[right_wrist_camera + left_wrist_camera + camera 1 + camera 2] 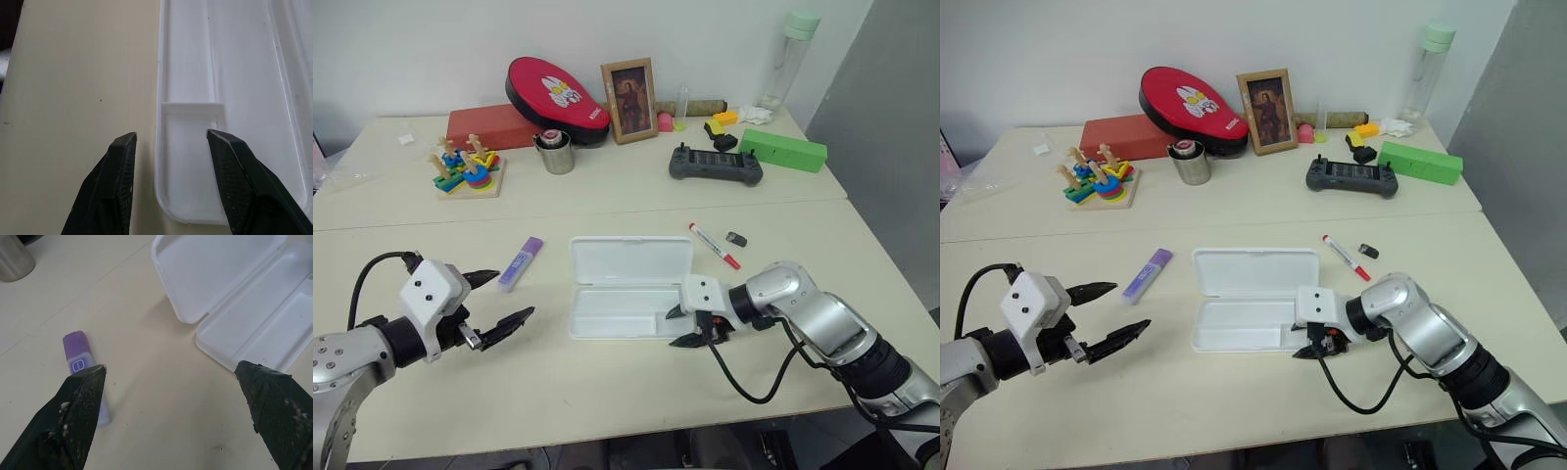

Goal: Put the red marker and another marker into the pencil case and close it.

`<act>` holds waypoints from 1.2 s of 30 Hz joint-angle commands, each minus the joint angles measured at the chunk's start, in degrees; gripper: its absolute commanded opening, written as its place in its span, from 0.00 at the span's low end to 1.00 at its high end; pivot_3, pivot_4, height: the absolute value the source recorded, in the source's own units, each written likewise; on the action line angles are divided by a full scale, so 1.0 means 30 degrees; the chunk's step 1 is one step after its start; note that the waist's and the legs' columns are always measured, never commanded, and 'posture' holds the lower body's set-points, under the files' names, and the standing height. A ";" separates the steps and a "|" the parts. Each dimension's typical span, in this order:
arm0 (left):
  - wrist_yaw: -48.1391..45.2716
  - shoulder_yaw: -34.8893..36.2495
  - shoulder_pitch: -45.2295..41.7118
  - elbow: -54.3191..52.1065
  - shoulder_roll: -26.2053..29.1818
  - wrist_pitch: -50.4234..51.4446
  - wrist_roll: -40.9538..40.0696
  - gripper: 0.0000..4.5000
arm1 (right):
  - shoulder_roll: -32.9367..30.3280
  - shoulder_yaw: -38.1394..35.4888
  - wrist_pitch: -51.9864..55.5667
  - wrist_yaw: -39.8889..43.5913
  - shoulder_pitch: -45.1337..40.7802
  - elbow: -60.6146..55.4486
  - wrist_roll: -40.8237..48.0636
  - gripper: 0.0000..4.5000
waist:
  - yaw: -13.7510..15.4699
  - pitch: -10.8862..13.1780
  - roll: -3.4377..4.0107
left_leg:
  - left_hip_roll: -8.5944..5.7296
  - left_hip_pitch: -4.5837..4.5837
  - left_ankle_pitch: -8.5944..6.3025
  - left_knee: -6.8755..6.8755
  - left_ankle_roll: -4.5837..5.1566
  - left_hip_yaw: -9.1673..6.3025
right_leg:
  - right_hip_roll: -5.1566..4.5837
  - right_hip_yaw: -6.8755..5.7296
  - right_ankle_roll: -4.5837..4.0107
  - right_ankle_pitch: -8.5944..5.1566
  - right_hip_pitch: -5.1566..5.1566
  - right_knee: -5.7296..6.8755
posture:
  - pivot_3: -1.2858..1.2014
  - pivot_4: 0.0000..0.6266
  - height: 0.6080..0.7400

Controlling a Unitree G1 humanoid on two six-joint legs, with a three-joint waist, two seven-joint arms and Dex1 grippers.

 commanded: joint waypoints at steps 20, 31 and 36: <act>-0.0443 0.2442 -0.4468 -0.4489 0.4927 0.6422 -0.6635 1.00 | -0.2813 -0.4541 -0.0146 -0.1611 -0.1980 0.3931 0.0798 0.53 | -0.0178 0.0035 0.0012 | -0.0003 0.0002 0.0000 0.0010 0.0001 0.0019 | 0.0005 0.0030 0.0007 0.0004 -0.0008 0.0003 | 0.52 0.24 1.00; -0.0810 0.2346 -0.5884 -0.4205 0.6297 0.6292 -0.6337 1.00 | -0.0209 -0.4422 -0.0625 -0.4479 -0.2764 0.7035 -0.0799 0.53 | -0.0241 0.0050 0.0025 | -0.0005 -0.0024 -0.0001 -0.0002 0.0002 0.0021 | 0.0014 0.0040 -0.0060 0.0037 -0.0049 0.0007 | 0.52 0.24 1.00; -0.0821 0.1750 -0.5657 -0.4028 0.6450 0.5898 -0.5133 1.00 | 0.0765 -0.4223 -0.1293 -0.5612 -0.3141 0.9148 -0.1683 0.53 | -0.0234 0.0050 0.0026 | -0.0005 -0.0023 0.0000 -0.0001 0.0002 0.0020 | 0.0014 0.0039 -0.0061 0.0038 -0.0049 0.0008 | 0.52 0.24 1.00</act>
